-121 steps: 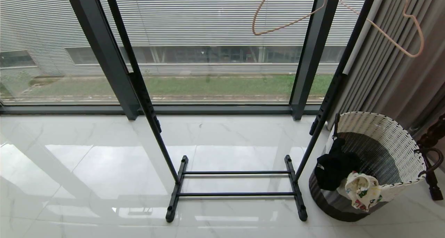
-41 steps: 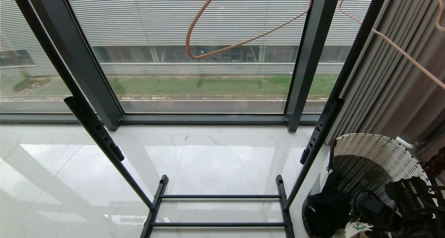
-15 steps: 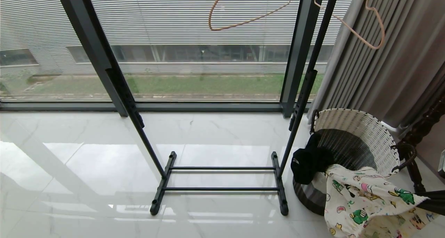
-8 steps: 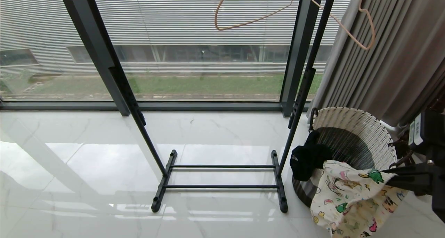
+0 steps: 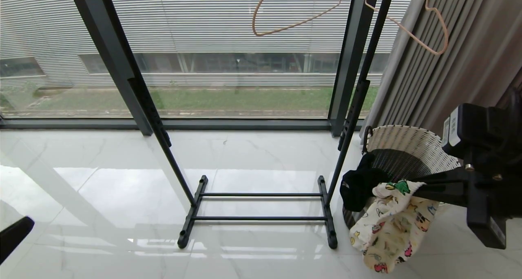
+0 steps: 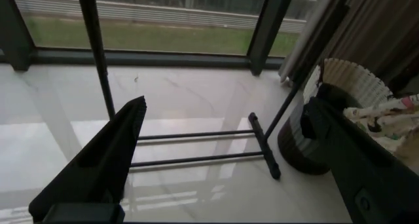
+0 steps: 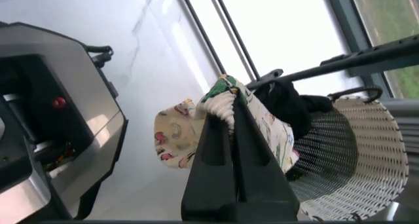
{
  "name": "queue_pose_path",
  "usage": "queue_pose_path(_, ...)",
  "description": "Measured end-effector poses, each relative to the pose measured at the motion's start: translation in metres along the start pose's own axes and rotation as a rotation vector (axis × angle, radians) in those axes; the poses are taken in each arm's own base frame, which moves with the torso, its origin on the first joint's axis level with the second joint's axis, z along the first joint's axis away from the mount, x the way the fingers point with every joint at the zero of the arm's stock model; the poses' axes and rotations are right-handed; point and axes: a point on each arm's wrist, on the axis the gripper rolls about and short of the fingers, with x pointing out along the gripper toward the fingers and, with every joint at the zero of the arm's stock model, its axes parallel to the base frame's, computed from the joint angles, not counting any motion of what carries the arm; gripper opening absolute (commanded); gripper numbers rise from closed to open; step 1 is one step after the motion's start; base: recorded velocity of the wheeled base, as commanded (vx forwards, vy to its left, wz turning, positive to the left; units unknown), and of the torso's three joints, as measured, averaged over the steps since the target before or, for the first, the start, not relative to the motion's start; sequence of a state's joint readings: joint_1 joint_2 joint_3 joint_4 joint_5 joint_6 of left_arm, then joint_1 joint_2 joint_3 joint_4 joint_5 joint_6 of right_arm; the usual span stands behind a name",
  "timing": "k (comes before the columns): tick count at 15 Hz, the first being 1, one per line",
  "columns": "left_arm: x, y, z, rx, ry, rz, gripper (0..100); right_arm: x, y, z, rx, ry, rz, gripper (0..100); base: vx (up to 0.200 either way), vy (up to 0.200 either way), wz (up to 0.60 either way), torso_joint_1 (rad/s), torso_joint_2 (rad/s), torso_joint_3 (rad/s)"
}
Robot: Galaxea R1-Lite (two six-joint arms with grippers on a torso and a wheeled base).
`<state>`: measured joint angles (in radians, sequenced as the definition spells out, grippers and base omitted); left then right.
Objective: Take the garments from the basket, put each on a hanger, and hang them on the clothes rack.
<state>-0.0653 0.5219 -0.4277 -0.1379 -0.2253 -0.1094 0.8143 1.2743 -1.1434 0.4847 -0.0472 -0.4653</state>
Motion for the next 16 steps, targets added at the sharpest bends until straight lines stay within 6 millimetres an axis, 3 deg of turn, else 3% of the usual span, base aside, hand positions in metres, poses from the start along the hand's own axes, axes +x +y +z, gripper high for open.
queue_pose_path(3, 0.051, -0.002, 0.024, -0.055, 0.048, -0.142, 100, 0.004, 0.0, 0.014, -0.019, -0.031, 0.014, 0, 0.0, 0.0, 0.0, 0.0, 0.0, 0.0)
queue_pose_path(7, 0.091, -0.032, 0.009, -0.066, 0.19, -0.337, 100, 0.014, -0.001, 0.034, -0.032, -0.081, 0.019, 0, 0.0, 0.0, 0.0, 0.0, 0.0, 0.0)
queue_pose_path(10, 0.124, -0.057, -0.003, -0.059, 0.216, -0.363, 100, 0.026, -0.002, 0.044, -0.034, -0.122, 0.008, 0, 0.0, 0.0, 0.0, 0.0, 0.0, 0.0)
queue_pose_path(16, 0.126, -0.114, -0.056, 0.018, 0.418, -0.547, 100, 0.036, 0.011, 0.056, -0.059, -0.159, 0.052, 0, 0.0, 0.0, 0.0, 0.0, 0.0, 0.0)
